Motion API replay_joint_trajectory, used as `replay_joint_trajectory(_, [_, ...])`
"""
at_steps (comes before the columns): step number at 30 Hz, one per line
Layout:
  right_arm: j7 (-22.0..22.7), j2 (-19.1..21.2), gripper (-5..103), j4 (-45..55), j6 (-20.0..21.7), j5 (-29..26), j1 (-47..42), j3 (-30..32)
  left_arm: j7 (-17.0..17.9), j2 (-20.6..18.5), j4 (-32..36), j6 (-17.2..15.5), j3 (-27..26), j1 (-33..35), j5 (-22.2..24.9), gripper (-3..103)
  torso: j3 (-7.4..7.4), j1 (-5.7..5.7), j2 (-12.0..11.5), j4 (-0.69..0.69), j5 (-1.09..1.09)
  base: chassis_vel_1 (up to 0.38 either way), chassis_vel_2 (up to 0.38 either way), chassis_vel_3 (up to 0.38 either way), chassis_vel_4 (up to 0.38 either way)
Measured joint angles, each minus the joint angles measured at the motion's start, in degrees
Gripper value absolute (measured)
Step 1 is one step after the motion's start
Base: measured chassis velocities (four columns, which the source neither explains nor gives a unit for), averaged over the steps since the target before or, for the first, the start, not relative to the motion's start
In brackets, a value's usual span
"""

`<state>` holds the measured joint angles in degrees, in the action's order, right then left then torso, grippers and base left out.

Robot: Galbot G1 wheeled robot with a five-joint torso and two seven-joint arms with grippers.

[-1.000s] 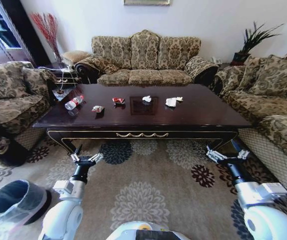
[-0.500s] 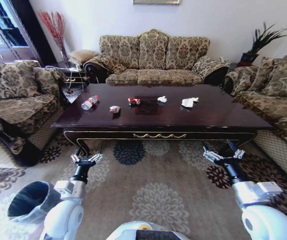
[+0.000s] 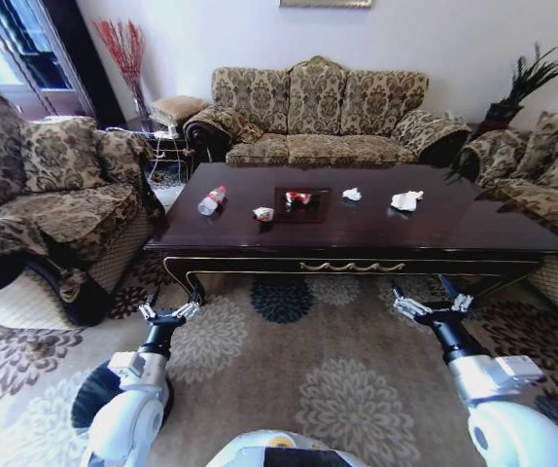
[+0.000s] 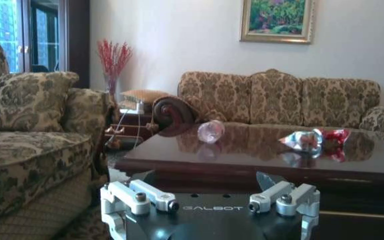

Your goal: Move to the front of the table and place the trash on the table into the trash bin.

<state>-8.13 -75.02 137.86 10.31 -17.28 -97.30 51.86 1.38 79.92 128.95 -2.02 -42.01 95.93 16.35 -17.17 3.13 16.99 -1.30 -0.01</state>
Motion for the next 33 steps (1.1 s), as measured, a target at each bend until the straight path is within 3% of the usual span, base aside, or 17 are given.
replay_joint_trajectory(19, [-0.06,0.71,100,-0.32,0.01,0.53,-0.39,-0.15,-0.04,-0.71,-1.28,-0.11,0.14,-0.9,0.97,100,0.0,0.0,0.0,-0.01,0.02,0.038,0.015,-0.026,-0.012])
replay_joint_trajectory(33, [-0.48,0.7,100,-0.61,-0.17,0.52,-0.06,-0.13,0.1,-0.6,0.16,-0.33,-0.21,-0.69,0.8,100,0.01,-0.01,0.0,-0.01,0.01,0.279,0.038,-0.277,-0.035])
